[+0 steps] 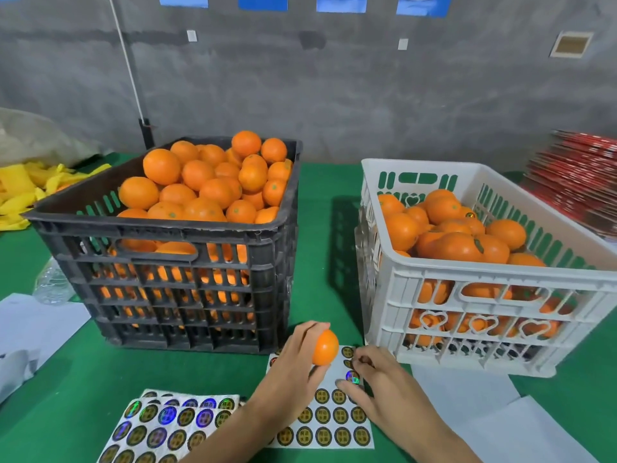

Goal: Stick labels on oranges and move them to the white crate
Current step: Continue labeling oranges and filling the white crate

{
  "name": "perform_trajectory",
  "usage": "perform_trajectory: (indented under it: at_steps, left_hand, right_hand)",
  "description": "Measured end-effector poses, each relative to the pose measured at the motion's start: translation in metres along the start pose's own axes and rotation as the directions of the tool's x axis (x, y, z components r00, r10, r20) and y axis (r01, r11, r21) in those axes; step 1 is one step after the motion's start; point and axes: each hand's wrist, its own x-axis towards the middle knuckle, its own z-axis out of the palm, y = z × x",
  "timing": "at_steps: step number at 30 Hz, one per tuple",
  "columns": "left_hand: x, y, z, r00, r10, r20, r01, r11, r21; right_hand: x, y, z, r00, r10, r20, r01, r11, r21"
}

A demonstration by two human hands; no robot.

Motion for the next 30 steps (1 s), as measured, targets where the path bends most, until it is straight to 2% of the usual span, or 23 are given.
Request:
perform_trajectory:
  at_steps: [2, 6, 8, 10, 12, 14, 15, 17, 19, 22, 27, 30]
  left_hand:
    - [-0.001, 0.000, 0.000, 1.000, 0.001, -0.004, -0.001, 1.000, 0.003]
    - [-0.001, -0.001, 0.000, 1.000, 0.004, -0.003, -0.004, 1.000, 0.004]
    - [-0.001, -0.002, 0.000, 1.000, 0.005, -0.001, -0.005, 1.000, 0.001]
    - [-0.001, -0.002, 0.000, 1.000, 0.002, 0.006, -0.002, 1.000, -0.007]
    - [-0.001, -0.003, 0.000, 1.000, -0.008, 0.009, 0.008, 1.000, -0.017]
    - [-0.001, -0.003, 0.000, 1.000, -0.024, 0.011, 0.024, 0.999, -0.021]
    - [-0.001, -0.003, 0.000, 1.000, -0.028, 0.013, 0.028, 0.999, -0.023]
    - [0.000, -0.003, 0.000, 1.000, -0.027, 0.013, 0.028, 0.999, -0.032]
    - [0.000, -0.003, 0.000, 0.999, -0.030, 0.012, 0.030, 0.999, -0.036]
    - [0.000, -0.002, 0.000, 0.999, -0.039, 0.016, 0.040, 0.998, -0.038]
    - [0.000, -0.003, -0.001, 0.999, -0.035, 0.010, 0.035, 0.999, -0.032]
    - [0.000, -0.003, 0.000, 1.000, -0.026, -0.003, 0.026, 0.999, -0.026]
  right_hand:
    - [0.000, -0.001, 0.001, 1.000, 0.013, -0.018, -0.013, 1.000, 0.018]
    - [0.001, -0.005, 0.007, 0.988, 0.131, -0.087, -0.115, 0.980, 0.163]
    - [0.001, -0.010, 0.009, 0.985, 0.128, -0.119, -0.108, 0.981, 0.162]
    - [0.001, -0.011, 0.008, 0.972, 0.057, -0.227, -0.038, 0.996, 0.084]
    - [0.000, -0.011, 0.005, 0.946, -0.106, -0.306, 0.085, 0.993, -0.083]
    - [0.000, -0.005, 0.001, 0.929, -0.230, -0.289, 0.177, 0.964, -0.198]
    - [0.000, -0.003, -0.001, 0.935, -0.234, -0.268, 0.181, 0.961, -0.208]
    - [-0.002, -0.003, -0.003, 0.966, -0.139, -0.216, 0.118, 0.987, -0.109]
    - [-0.003, -0.003, -0.002, 0.982, 0.029, -0.187, -0.030, 1.000, -0.002]
    - [-0.005, 0.002, 0.001, 0.987, 0.130, -0.095, -0.128, 0.991, 0.025]
    - [-0.001, -0.004, 0.000, 0.980, 0.191, -0.052, -0.186, 0.978, 0.092]
    - [-0.003, -0.005, -0.002, 0.987, 0.141, -0.082, -0.135, 0.988, 0.072]
